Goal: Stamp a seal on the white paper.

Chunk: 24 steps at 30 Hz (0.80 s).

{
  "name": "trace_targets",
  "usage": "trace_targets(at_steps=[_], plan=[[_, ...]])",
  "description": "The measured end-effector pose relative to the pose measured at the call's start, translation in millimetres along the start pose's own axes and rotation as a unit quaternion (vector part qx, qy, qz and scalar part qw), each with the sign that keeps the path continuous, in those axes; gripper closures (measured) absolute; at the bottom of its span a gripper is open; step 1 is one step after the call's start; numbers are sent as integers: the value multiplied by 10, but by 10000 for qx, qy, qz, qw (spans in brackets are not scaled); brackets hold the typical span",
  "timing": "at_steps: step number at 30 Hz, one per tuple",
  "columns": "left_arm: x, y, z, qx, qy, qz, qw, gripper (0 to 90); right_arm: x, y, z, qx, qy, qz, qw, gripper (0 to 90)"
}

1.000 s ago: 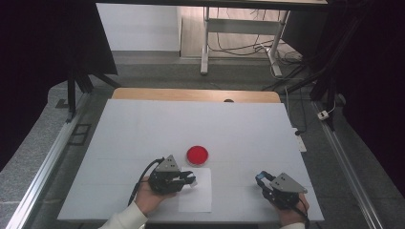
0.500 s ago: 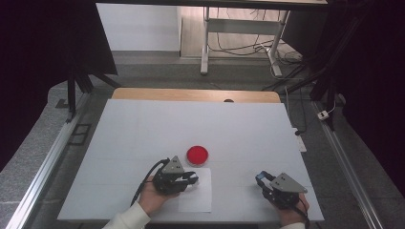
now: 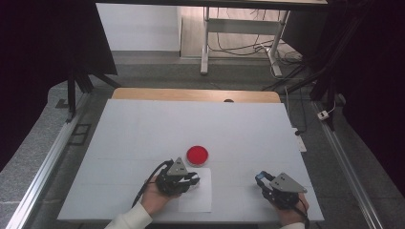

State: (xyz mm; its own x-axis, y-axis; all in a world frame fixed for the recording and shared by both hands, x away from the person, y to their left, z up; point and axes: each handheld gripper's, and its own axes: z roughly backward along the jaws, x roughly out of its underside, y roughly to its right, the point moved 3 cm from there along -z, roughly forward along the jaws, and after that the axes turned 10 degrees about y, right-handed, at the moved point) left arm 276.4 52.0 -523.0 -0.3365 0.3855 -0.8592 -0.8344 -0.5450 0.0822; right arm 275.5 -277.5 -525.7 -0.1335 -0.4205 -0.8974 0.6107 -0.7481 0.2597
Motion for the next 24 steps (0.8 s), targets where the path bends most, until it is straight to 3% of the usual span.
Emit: trace_targets(at_steps=[24], plan=[[31, 37, -65, -152, -149, -264, 9994, 751, 2, 2, 1, -5, 11, -9, 10000, 649]])
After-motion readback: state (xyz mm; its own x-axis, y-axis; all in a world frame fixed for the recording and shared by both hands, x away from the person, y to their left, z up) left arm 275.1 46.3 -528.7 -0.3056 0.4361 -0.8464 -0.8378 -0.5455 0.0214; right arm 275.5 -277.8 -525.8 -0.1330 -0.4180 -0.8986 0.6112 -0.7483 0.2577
